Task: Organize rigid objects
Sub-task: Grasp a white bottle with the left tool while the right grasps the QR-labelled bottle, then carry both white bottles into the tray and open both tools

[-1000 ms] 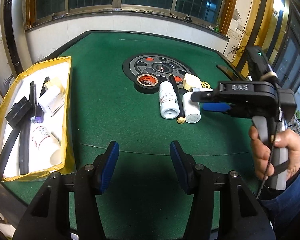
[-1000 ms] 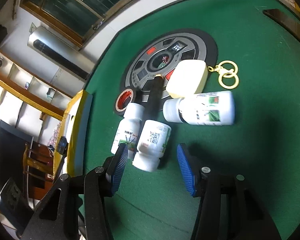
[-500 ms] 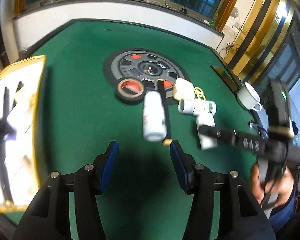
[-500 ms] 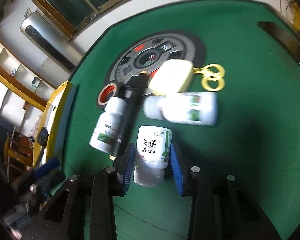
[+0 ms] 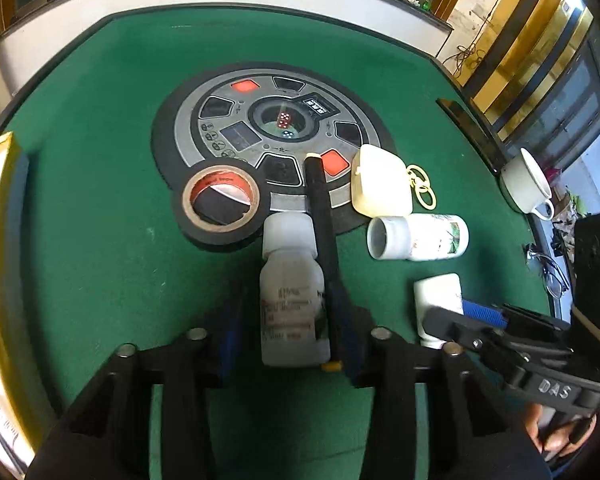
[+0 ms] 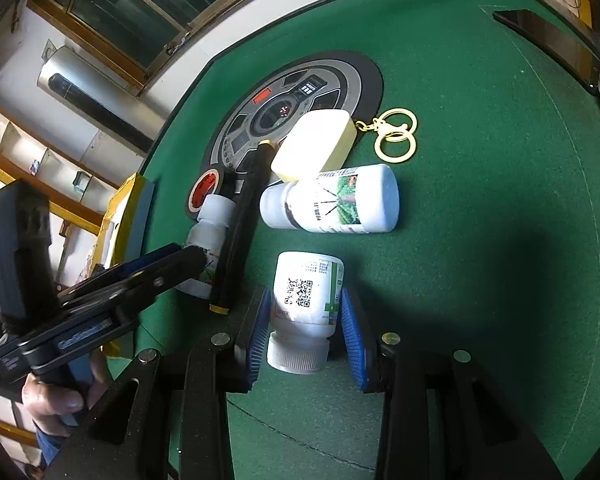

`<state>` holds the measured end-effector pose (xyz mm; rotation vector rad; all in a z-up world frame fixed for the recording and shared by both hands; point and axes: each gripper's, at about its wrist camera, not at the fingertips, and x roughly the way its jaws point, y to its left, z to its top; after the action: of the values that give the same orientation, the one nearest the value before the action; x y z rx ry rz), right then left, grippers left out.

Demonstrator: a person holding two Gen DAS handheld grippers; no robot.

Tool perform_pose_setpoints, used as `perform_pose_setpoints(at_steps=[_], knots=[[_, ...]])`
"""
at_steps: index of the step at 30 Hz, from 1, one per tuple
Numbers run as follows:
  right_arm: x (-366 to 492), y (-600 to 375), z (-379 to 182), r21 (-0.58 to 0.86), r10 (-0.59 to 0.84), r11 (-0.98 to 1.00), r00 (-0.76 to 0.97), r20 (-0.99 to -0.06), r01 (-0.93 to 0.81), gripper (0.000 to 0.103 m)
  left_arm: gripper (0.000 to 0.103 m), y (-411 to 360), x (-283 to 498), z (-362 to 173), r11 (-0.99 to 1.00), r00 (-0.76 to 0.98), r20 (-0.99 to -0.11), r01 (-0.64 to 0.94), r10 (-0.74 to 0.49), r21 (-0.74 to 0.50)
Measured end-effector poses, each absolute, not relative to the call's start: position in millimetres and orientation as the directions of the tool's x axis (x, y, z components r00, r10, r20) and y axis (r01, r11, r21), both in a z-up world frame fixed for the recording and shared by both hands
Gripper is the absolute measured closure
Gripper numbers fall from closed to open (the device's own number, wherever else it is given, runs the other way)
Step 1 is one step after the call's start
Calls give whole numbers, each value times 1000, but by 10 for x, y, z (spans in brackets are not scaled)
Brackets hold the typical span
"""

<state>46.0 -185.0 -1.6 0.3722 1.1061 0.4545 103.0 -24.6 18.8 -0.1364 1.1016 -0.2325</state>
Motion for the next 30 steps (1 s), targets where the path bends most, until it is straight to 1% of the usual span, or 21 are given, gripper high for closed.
perform_pose_setpoints(at_steps=[1, 2, 4, 10, 12, 14, 16, 18, 19, 25, 30], knots=[[461, -1849, -18, 502, 525, 849, 374, -765, -164, 72, 67, -230, 1033, 165, 964, 430, -863, 119, -267, -239], [464, -1843, -22, 501, 524, 849, 374, -765, -166, 72, 70, -209, 1012, 154, 961, 440, -854, 116, -277, -252], [457, -1858, -19, 495, 519, 852, 378, -766, -167, 72, 71, -169, 948, 146, 957, 451, -844, 113, -289, -268], [438, -1837, 2, 482, 511, 858, 383, -770, -175, 72, 71, -143, 593, 156, 966, 476, -841, 106, -257, -235], [429, -1806, 13, 471, 505, 863, 386, -772, -185, 72, 71, -183, 492, 155, 971, 488, -840, 121, -238, -205], [409, -1763, 20, 452, 494, 869, 389, -777, -200, 72, 71, -224, 453, 159, 977, 501, -839, 123, -212, -173], [390, -1697, 25, 426, 476, 879, 395, -786, -214, 72, 70, -257, 499, 103, 974, 474, -851, 134, -225, -183], [364, -1651, 38, 397, 459, 888, 405, -791, -230, 72, 70, -292, 470, 90, 979, 505, -840, 137, -202, -153], [353, -1630, 45, 381, 449, 893, 411, -794, -239, 72, 72, -313, 450, 83, 980, 516, -835, 141, -191, -137], [318, -1597, 65, 373, 449, 892, 417, -790, -254, 72, 72, -225, 278, 100, 973, 554, -800, 99, -229, -210], [246, -1547, 119, 378, 470, 881, 425, -774, -286, 72, 72, -214, 70, 251, 978, 610, -765, 95, -204, -185]])
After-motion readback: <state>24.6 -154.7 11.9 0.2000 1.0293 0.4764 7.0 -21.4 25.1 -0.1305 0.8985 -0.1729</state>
